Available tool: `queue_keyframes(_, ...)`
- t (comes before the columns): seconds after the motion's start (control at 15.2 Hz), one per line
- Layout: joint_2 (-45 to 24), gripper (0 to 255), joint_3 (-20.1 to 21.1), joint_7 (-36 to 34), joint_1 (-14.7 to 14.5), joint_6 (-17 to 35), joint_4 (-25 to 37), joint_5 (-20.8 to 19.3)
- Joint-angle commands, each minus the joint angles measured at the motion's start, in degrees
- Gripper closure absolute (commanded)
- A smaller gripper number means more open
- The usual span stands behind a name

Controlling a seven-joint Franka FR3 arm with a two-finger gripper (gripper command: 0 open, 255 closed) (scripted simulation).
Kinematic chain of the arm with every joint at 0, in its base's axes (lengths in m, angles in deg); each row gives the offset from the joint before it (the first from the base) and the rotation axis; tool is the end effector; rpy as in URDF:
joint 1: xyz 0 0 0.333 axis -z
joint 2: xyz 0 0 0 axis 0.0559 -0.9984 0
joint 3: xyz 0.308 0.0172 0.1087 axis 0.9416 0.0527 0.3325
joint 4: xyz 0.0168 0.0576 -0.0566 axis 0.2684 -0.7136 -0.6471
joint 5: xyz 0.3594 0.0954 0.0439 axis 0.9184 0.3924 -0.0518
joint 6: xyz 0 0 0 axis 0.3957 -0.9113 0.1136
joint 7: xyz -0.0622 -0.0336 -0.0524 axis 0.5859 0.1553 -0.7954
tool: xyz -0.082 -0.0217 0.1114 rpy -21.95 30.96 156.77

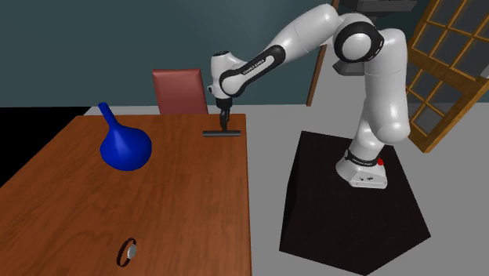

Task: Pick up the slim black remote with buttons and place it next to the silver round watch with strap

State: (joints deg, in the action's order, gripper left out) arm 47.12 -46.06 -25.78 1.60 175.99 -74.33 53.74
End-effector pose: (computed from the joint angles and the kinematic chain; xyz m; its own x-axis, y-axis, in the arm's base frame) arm 0.6298 -0.0033 0.3010 0.9782 0.2073 -0.0086 0.2060 -0.9752 -0.0813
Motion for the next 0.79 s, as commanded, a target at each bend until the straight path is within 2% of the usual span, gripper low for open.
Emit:
queue_keyframes(0.0,-1.61,0,0.11,0.11,-0.04,0.75,0.81,0.06)
queue_keyframes(0.4,-3.94,0,0.33,0.33,-0.12,4.15,-0.26,0.40)
queue_keyframes(0.73,-3.95,0,0.33,0.33,-0.12,4.14,-0.24,0.40)
